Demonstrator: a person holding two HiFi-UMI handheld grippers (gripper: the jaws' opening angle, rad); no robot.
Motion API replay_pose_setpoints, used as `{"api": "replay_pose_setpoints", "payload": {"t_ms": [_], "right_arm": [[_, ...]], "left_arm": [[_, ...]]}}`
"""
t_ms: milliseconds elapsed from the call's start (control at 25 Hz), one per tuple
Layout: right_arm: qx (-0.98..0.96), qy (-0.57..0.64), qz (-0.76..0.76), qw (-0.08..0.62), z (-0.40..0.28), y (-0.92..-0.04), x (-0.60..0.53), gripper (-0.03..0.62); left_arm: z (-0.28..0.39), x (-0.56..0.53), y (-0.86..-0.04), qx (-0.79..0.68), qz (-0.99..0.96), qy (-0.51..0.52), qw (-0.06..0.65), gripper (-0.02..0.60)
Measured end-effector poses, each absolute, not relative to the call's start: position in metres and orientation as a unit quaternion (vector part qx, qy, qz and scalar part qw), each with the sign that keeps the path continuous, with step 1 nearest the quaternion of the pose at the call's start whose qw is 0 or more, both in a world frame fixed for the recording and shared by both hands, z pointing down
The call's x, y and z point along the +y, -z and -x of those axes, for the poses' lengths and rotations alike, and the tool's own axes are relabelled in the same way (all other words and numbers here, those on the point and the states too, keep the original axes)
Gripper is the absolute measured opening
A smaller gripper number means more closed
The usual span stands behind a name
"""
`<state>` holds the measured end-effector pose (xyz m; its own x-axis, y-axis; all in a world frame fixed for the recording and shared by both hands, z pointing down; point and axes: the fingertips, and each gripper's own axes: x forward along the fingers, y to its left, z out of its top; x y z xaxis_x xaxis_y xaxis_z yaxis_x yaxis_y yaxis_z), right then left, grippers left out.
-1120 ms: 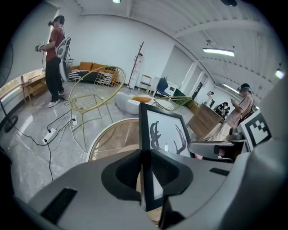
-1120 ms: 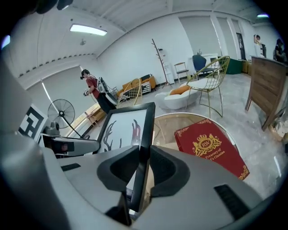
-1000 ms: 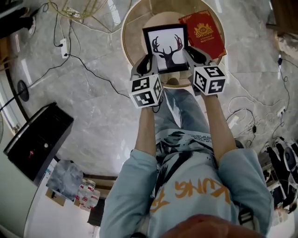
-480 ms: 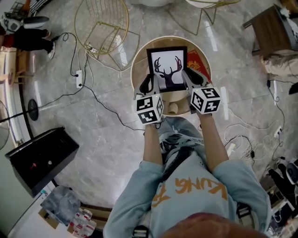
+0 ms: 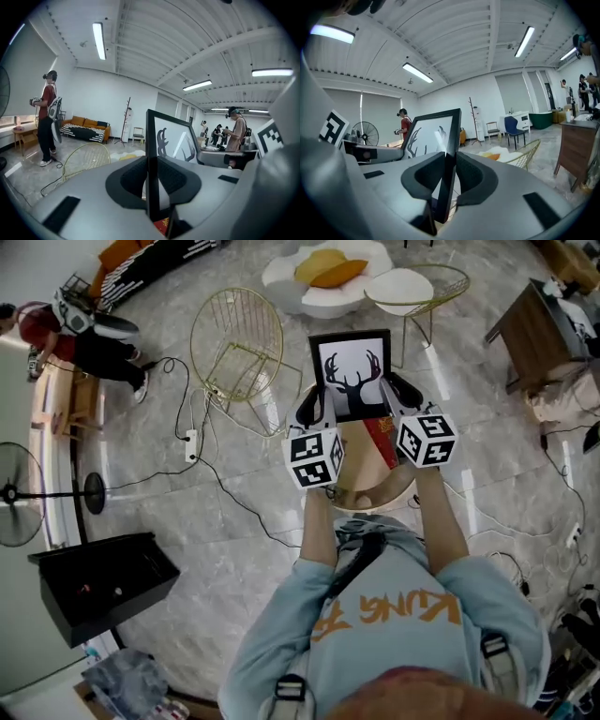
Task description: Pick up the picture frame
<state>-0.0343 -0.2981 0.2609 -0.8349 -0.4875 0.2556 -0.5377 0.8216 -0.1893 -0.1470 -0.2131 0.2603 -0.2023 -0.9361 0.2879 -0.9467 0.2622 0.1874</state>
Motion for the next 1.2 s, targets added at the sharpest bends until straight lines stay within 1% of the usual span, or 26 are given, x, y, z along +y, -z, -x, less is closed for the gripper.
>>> {"api": "replay_pose_setpoints", "payload": {"t_ms": [240, 360, 720, 1200], "right_arm": [[-0.954, -0.09, -0.282, 0.039, 0.021, -0.193, -0.319, 0.071], [-0.955, -0.078, -0.285, 0.02, 0.016, -0.171, -0.323, 0.071], [-0.954, -0.072, -0.291, -0.008, 0.003, -0.158, -0.316, 0.07], [-0.958, -0.064, -0.278, -0.014, 0.014, -0.146, -0.302, 0.07]], "left_arm": [[0.134, -0.235, -0.191, -0.775, -0.624, -0.006, 0.103, 0.08], [0.129, -0.24, -0.169, -0.772, -0.63, -0.008, 0.081, 0.08], [0.116, -0.233, -0.156, -0.769, -0.636, -0.026, 0.061, 0.083], [0.126, -0.217, -0.143, -0.78, -0.623, -0.022, 0.05, 0.081]]}}
